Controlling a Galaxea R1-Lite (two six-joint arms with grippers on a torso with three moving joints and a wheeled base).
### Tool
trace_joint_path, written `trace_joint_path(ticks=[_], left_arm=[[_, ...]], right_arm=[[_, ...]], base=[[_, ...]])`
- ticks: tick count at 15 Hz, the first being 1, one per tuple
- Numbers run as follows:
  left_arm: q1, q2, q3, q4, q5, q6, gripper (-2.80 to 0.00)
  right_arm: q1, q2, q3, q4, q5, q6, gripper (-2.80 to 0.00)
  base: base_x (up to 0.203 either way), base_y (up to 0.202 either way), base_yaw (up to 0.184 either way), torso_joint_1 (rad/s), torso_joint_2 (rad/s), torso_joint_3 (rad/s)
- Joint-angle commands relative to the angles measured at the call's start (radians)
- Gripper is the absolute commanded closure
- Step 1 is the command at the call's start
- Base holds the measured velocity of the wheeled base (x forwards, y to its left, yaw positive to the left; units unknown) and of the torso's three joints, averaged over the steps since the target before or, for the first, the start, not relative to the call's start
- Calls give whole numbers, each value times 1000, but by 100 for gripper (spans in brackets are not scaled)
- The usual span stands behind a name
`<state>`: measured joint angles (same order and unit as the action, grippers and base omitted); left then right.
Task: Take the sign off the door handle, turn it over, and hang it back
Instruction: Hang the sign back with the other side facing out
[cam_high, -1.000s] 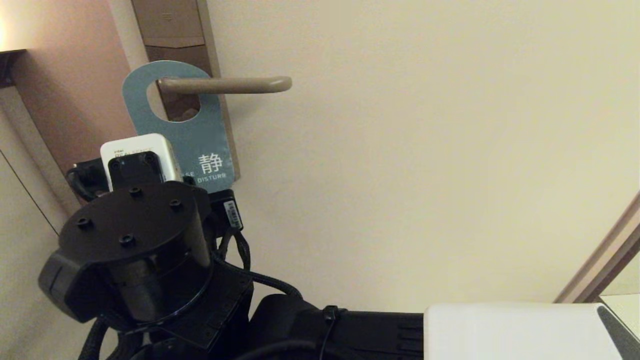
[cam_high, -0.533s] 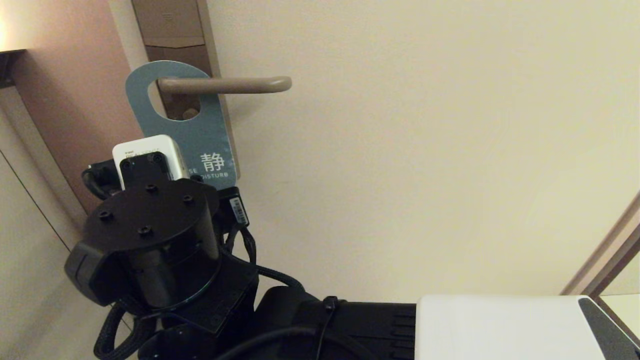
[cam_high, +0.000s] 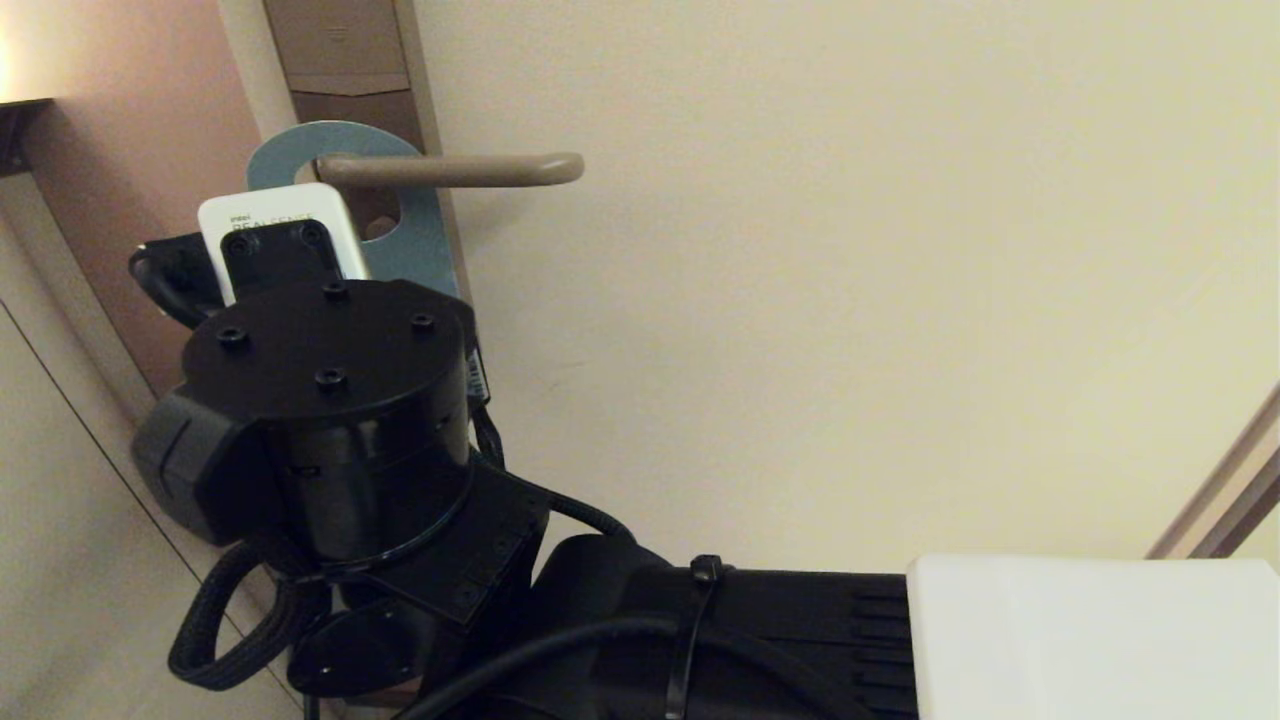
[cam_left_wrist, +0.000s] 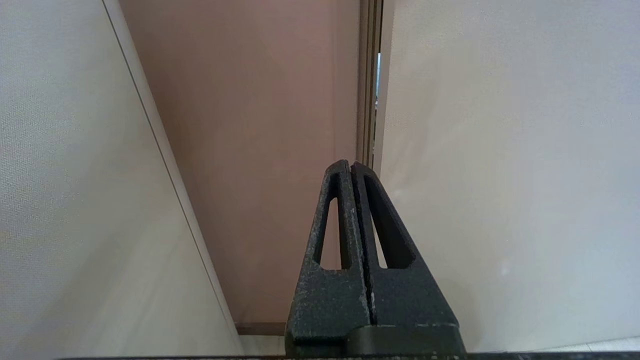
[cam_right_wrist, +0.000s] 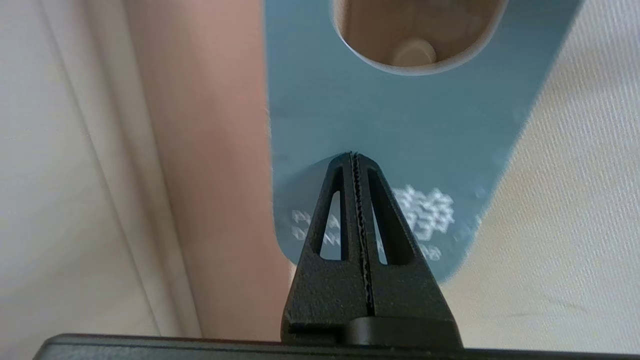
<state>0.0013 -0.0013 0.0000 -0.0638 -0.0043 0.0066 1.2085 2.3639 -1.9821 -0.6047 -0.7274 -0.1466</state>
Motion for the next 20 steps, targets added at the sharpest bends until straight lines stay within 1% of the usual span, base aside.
trace_joint_path(ticks=[1, 2, 4, 6, 10, 13, 15, 20], left_arm=[[0, 1, 0, -1, 0, 0, 0], [0, 1, 0, -1, 0, 0, 0], [0, 1, 0, -1, 0, 1, 0], [0, 1, 0, -1, 0, -1, 0], [0, 1, 0, -1, 0, -1, 0], [0, 1, 0, -1, 0, 1, 0], [0, 1, 0, -1, 0, 0, 0], [0, 1, 0, -1, 0, 0, 0]], right_arm=[[0, -11, 0, -4, 0, -1, 0], [0, -9, 0, -5, 5, 1, 0], [1, 10, 0, -22, 42, -2, 0], [1, 31, 0, -65, 80, -12, 0], [-17, 72, 0, -111, 82, -16, 0], [-63, 74, 0, -139, 103, -21, 0], [-75, 70, 0, -139, 109, -22, 0], [-61, 45, 9, -138, 108, -27, 0]], base=[[0, 0, 0, 0, 0, 0], [0, 0, 0, 0, 0, 0], [0, 0, 0, 0, 0, 0], [0, 0, 0, 0, 0, 0], [0, 0, 0, 0, 0, 0], [0, 0, 0, 0, 0, 0], [0, 0, 0, 0, 0, 0], [0, 0, 0, 0, 0, 0]])
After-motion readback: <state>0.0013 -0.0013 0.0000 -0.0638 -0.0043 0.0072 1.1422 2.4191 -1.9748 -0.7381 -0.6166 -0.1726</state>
